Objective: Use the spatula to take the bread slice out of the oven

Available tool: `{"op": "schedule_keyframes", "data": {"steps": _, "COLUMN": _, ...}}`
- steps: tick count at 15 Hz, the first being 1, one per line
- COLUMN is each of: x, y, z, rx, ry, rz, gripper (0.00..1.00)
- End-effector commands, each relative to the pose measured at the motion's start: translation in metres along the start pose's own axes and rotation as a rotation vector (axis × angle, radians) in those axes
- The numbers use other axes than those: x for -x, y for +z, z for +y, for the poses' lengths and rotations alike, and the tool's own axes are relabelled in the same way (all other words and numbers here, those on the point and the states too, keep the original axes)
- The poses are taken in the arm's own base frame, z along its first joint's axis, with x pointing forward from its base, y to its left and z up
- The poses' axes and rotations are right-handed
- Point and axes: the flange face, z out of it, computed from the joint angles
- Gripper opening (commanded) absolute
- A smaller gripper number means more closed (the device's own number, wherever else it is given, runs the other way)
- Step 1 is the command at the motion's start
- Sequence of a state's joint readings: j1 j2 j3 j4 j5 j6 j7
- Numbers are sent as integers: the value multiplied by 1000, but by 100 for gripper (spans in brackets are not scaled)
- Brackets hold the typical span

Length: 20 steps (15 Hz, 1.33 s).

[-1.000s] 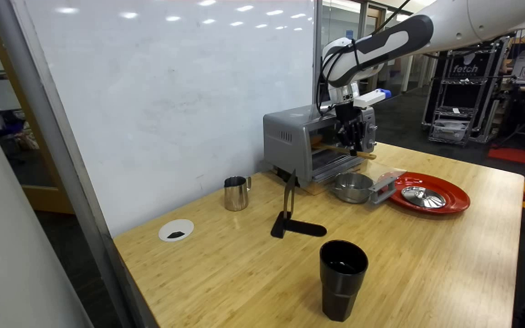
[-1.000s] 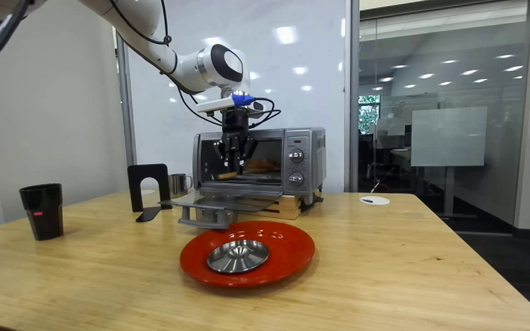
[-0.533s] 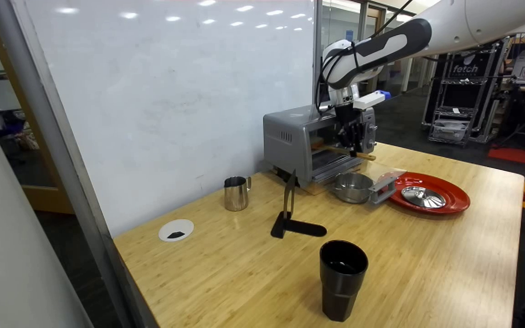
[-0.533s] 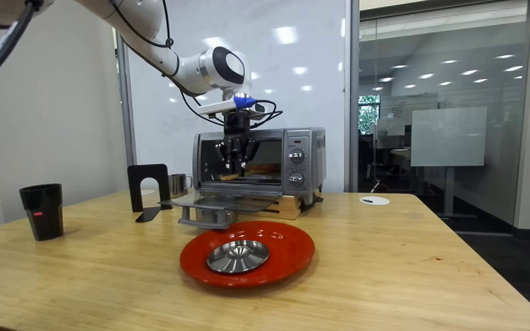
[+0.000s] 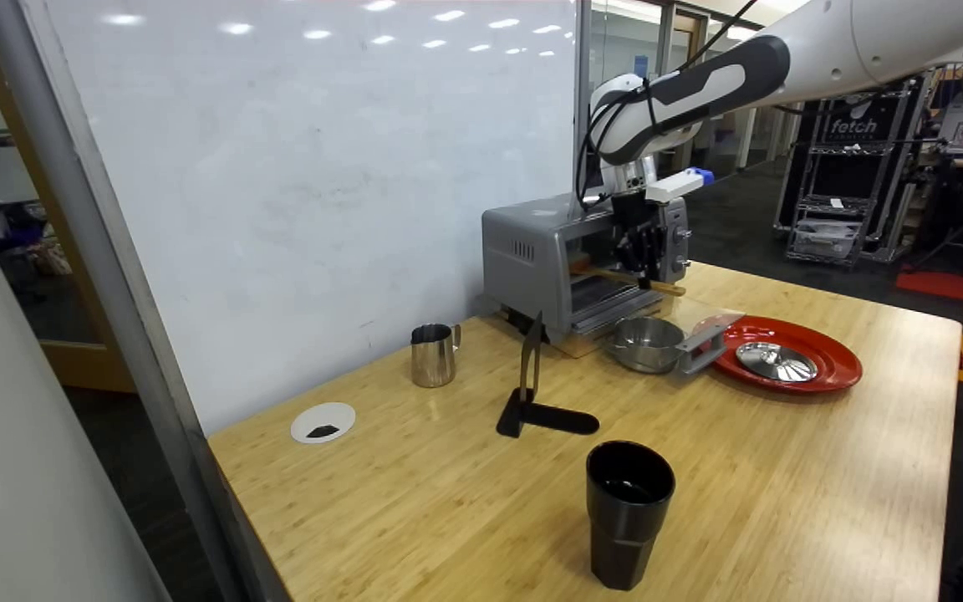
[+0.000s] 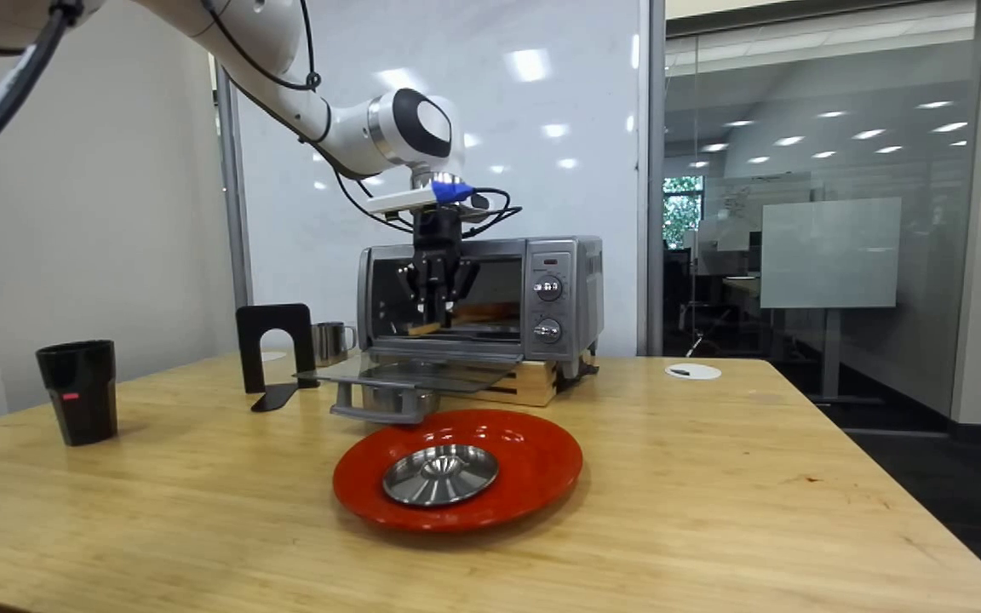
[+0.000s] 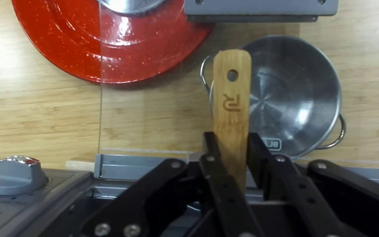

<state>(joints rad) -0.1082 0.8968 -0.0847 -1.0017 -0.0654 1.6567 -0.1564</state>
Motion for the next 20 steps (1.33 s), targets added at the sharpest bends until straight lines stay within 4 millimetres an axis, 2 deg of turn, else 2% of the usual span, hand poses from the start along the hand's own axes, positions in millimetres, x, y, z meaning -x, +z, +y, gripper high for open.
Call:
{"op": "schedule_keyframes", "data": {"steps": 1, "x": -2, "y": -5, "z": -7, "rx": -26, "ry": -36, "rz": 52, "gripper": 7}}
{"op": "schedule_keyframes", "data": {"steps": 10, "x": 9, "y": -4, "z": -21, "rx": -47, "ry": -94, "rz": 107, "gripper": 7}}
{"op": "schedule_keyframes", "data": {"steps": 15, "x": 26, "y": -8, "z": -32, "rx": -43, "ry": -124, "rz": 159, "gripper": 7}}
{"op": "schedule_keyframes", "data": {"steps": 20, "x": 52, "y": 2, "z": -38, "rx": -48, "ry": -141, "rz": 128, "gripper": 7}}
